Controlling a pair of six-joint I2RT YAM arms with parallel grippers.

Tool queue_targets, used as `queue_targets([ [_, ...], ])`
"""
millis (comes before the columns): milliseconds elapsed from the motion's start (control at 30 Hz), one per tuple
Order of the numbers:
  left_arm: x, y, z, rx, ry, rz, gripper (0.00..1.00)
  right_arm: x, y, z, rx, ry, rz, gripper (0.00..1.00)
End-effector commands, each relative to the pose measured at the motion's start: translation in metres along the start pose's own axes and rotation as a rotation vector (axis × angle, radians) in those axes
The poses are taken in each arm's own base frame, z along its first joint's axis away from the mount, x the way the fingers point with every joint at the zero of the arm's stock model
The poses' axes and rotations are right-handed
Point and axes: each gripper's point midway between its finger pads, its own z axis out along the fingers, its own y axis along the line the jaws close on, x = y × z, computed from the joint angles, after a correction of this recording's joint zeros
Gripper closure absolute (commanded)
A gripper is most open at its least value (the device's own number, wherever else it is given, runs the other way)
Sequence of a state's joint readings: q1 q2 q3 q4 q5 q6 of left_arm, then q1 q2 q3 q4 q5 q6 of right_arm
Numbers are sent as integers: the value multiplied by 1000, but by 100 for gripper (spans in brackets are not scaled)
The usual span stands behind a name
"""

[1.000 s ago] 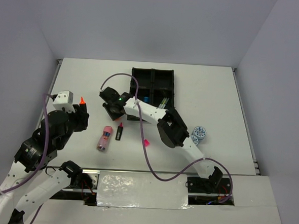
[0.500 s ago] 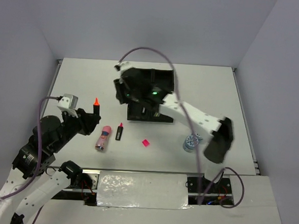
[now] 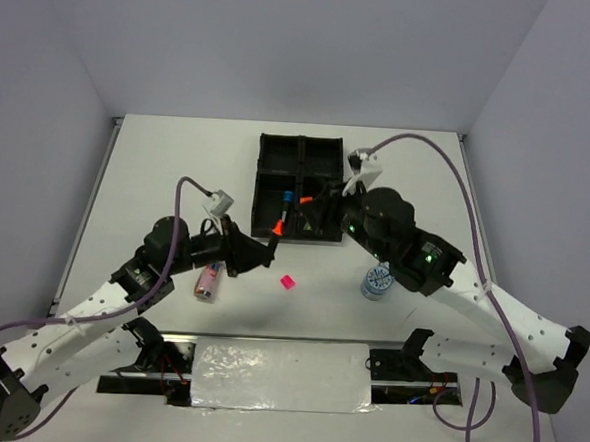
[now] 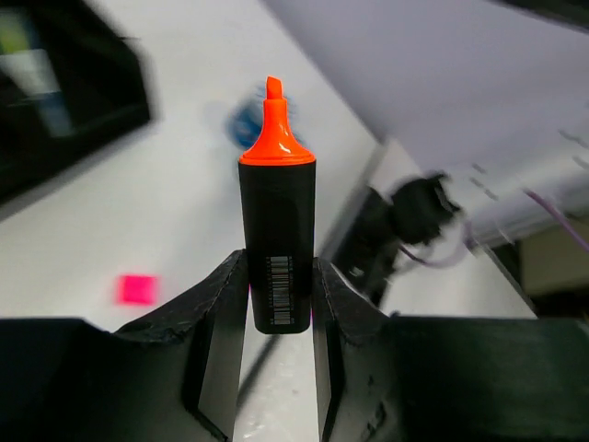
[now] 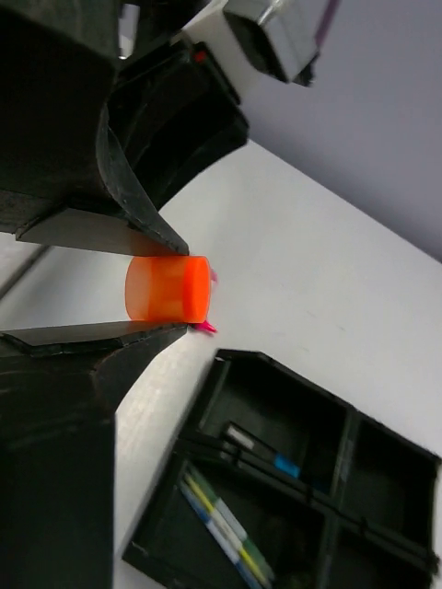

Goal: Sort the stationery into containers
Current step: Close the pen cap on the pen.

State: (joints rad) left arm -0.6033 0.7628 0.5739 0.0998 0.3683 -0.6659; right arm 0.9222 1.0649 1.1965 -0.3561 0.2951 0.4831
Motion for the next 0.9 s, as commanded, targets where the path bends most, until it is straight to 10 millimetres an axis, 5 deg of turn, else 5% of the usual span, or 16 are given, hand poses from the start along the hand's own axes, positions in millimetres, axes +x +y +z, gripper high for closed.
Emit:
queue_targets([
  [0,-36,-114,-21,522,-151,158,100,-28,51,-33,-331,-141,-6,83],
  [200,-18,-167,-32,733,-109,199,100,-42,98,-107,-740,-277,-25,82],
  [467,-17,-185,-50,846,-148,192,100,-45,113,-163,-991,-431,-44,82],
  [867,-25,-206,-64,954,-200,193,100,-51,135,-179,-1120,-510,-52,81],
])
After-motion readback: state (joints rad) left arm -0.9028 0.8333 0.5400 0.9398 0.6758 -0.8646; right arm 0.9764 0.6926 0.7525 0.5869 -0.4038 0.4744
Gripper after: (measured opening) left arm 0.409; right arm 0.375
